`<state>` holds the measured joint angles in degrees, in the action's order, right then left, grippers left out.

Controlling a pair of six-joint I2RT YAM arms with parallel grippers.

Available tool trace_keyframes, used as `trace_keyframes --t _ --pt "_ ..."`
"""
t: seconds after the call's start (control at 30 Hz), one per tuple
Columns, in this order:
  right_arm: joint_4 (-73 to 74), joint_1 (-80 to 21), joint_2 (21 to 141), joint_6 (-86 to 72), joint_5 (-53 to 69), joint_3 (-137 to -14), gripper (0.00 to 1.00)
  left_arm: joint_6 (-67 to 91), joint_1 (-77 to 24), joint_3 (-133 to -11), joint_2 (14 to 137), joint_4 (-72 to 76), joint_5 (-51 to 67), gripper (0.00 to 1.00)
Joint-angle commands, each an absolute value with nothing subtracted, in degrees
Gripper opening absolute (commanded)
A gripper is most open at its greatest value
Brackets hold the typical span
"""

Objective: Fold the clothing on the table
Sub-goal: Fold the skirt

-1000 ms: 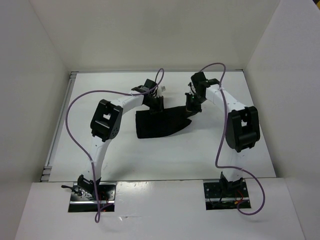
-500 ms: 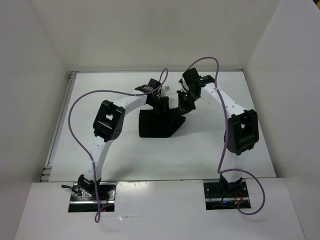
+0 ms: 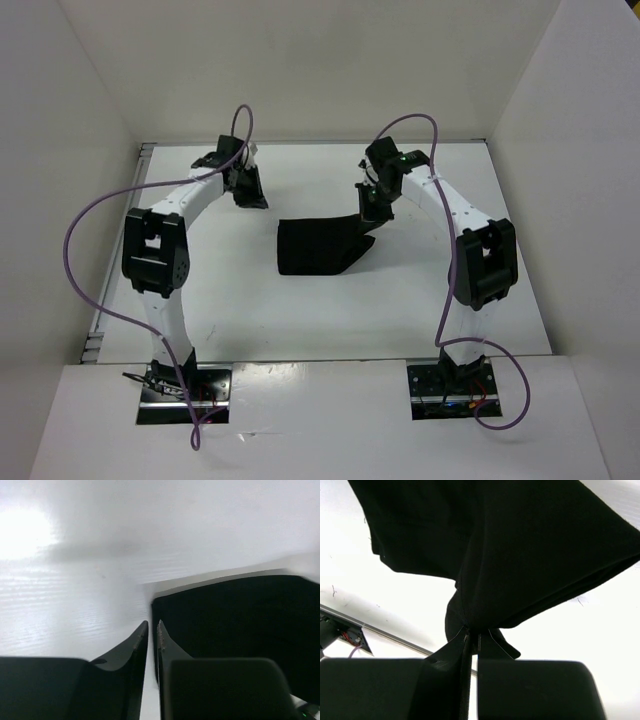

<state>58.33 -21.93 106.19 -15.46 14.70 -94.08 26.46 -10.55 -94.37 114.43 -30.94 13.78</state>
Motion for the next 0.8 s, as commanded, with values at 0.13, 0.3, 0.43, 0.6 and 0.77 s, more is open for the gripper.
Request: trace_keyframes --t 0.13,0.3,0.43,0.6,0.77 --pt "59.8 -23.5 107.2 -14.0 14.8 -98.7 0.0 26.6 -12.0 -80.5 115.1 -30.4 12.5 0.13" --pt "60.3 -25.8 109.9 -14.0 15.3 -102.5 0.0 28.5 -13.9 -78.7 116.3 -27.0 17.5 0.13" --pt "59.8 -29.2 112.8 -14.0 16.4 -105.5 0.0 29.6 -15.1 -78.2 118.5 -25.0 22.8 0.13" --pt "58.7 -32.4 118.5 -13.4 19.0 -109.4 0.0 30.2 -15.1 -78.7 119.2 -24.3 24.2 0.13" --pt "58.7 -35.3 123.8 -12.9 22.0 -115.1 0.0 30.2 -15.1 -79.3 119.2 -24.3 24.2 0.13"
